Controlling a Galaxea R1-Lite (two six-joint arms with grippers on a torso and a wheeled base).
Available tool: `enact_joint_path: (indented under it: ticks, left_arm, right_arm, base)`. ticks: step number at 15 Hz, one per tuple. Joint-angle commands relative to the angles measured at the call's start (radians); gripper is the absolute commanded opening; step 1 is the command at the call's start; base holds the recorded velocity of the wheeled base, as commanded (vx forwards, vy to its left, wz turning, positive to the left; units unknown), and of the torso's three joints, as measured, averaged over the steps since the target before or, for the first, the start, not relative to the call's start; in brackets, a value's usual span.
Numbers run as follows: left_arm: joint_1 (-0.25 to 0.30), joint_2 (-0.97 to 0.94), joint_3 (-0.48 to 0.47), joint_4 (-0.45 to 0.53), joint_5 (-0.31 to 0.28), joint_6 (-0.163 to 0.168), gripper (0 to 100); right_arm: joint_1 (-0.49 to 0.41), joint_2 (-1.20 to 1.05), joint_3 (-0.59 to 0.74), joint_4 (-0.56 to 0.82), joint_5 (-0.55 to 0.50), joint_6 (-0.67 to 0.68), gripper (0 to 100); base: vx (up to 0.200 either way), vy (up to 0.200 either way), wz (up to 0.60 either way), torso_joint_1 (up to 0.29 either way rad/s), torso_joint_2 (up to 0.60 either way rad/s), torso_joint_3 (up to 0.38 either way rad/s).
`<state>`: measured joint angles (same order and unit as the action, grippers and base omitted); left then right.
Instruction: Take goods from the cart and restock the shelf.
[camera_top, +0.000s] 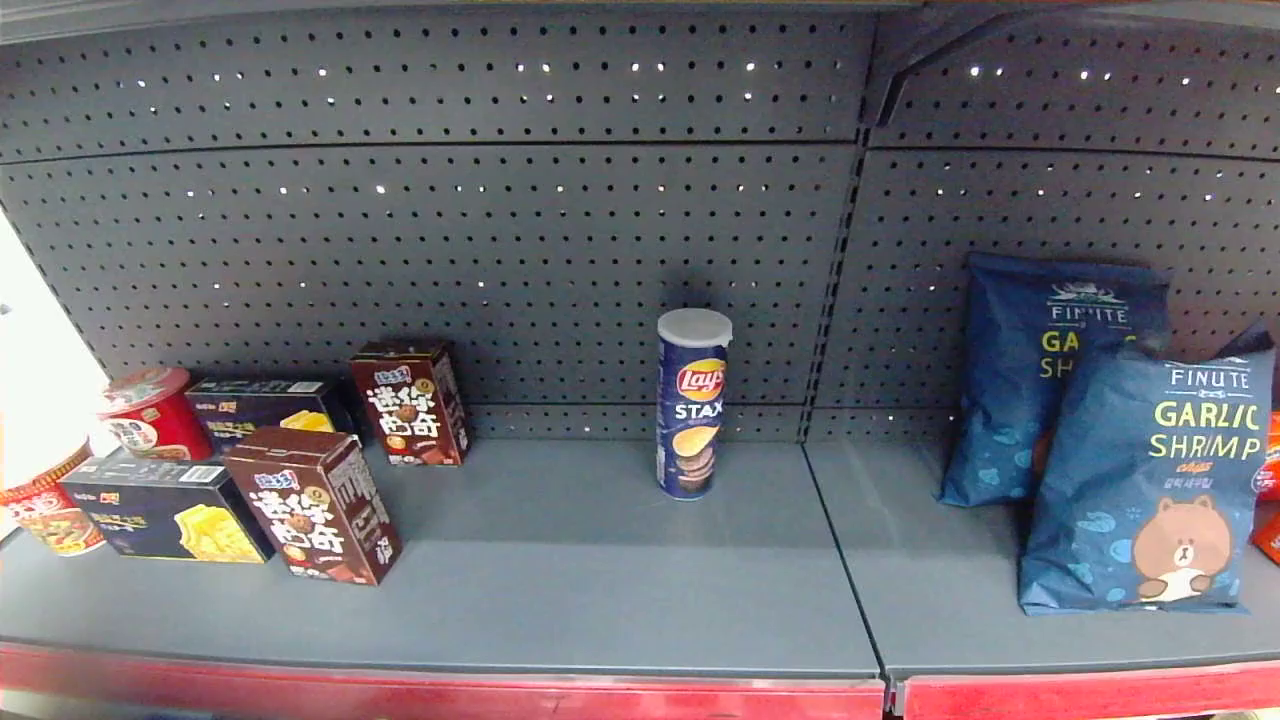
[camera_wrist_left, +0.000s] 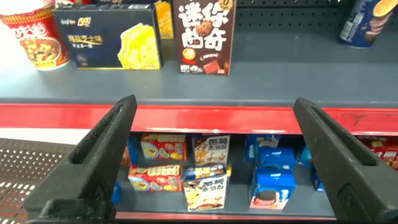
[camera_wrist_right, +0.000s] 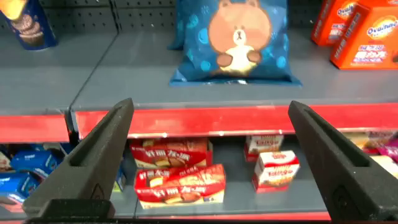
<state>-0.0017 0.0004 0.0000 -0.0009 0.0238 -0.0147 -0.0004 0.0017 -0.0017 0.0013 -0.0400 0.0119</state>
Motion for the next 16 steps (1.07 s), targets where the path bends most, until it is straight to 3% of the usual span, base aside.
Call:
enact_joint_path:
  ticks: [1, 16]
  left_arm:
    - [0.0, 0.0, 0.0, -0.001, 0.002, -0.002, 100]
    - [0.0, 0.0, 0.0, -0.001, 0.001, -0.001, 100]
  right_arm:
    - [-0.001, 0.0, 0.0, 0.0, 0.0, 0.0, 100]
    - [-0.001, 0.0, 0.0, 0.0, 0.0, 0.0, 100]
  base:
    - [0.0, 0.0, 0.6, 0.002, 0.0, 0.002]
    - [0.0, 0.0, 0.6, 0.003, 0.0, 0.002]
